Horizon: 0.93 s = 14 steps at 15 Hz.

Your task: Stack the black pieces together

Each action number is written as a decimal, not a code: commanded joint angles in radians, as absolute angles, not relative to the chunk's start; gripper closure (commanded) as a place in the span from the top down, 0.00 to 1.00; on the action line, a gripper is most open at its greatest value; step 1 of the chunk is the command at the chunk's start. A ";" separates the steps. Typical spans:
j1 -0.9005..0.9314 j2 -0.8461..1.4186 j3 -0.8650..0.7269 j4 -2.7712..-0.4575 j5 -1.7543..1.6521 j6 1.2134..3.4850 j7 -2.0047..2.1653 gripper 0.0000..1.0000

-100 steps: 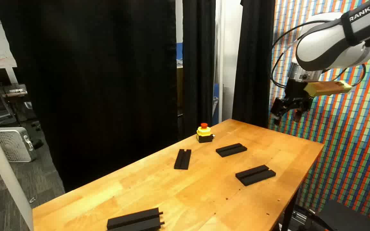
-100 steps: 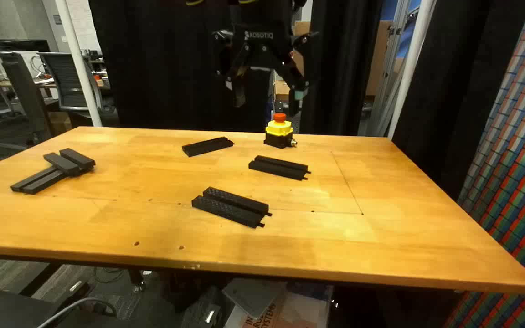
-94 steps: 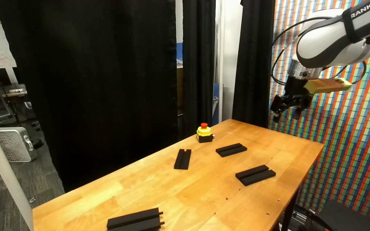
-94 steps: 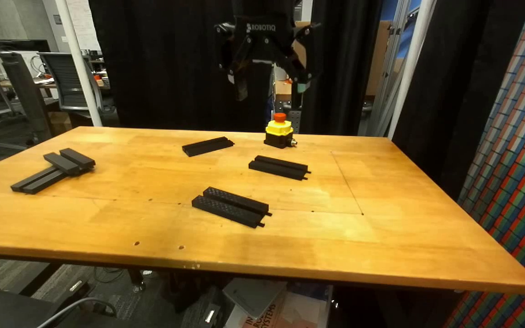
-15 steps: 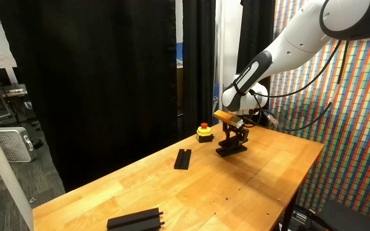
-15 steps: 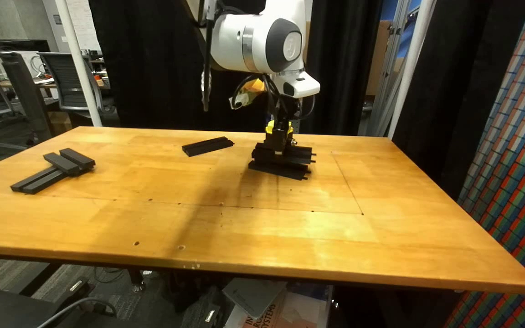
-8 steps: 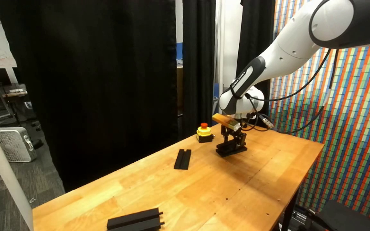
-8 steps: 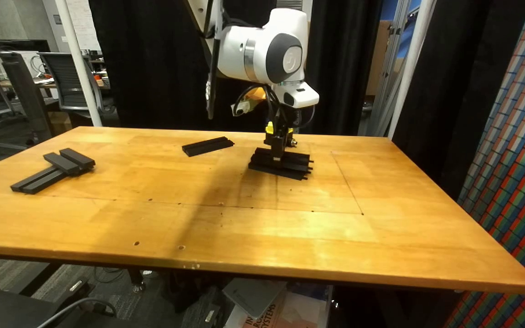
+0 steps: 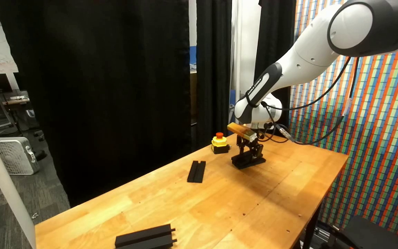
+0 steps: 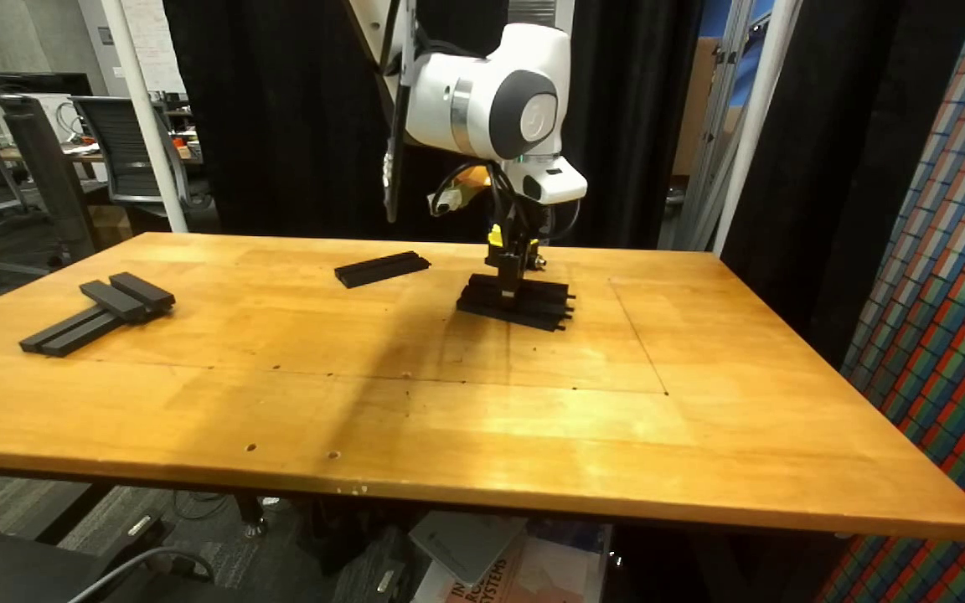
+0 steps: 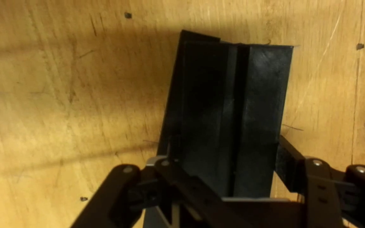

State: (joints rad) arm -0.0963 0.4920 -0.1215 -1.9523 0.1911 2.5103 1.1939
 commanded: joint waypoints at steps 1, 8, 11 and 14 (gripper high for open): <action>-0.099 0.518 -0.120 -1.911 0.233 2.486 1.168 0.47; -0.094 0.505 -0.125 -1.928 0.250 2.468 1.190 0.47; -0.086 0.493 -0.134 -1.941 0.254 2.469 1.215 0.47; -0.075 0.481 -0.146 -1.956 0.246 2.474 1.267 0.47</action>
State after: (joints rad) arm -0.0963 0.4948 -0.1249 -1.9441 0.2265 2.4871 1.2234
